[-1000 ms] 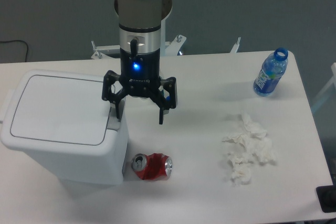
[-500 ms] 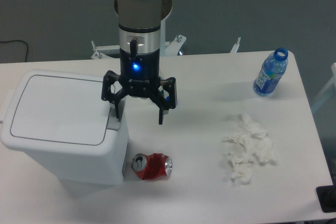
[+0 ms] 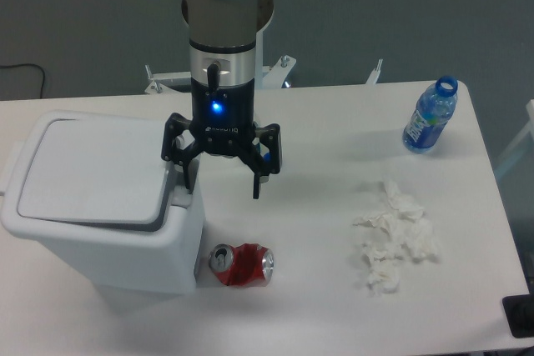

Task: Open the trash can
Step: 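Lift the gripper away as the trash can lid swings open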

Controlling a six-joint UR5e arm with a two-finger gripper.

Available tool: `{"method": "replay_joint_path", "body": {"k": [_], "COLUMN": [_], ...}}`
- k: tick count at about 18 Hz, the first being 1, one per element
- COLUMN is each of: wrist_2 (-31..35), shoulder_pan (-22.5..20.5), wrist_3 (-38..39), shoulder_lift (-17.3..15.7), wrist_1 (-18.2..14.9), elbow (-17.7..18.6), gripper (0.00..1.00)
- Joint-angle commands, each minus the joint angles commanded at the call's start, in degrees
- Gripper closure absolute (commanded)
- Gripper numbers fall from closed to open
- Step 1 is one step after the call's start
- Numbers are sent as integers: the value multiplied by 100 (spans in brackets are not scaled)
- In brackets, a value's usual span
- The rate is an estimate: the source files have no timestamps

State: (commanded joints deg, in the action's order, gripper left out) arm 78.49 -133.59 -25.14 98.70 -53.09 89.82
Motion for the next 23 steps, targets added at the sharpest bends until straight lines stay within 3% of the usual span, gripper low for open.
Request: {"method": "replay_joint_path", "body": {"k": [8, 15, 20, 23], "wrist_2": [-17, -387, -247, 201], "shoulder_pan": [-105, -553, -686, -686], "wrist_3": [-9, -35, -964, -1554], "shoulder_lift": [-9, -53, -35, 17], "wrist_1": [0, -9, -18, -26], "elbow": [-166, -290, -290, -246], "gripper": [0, 0, 0, 0]}}
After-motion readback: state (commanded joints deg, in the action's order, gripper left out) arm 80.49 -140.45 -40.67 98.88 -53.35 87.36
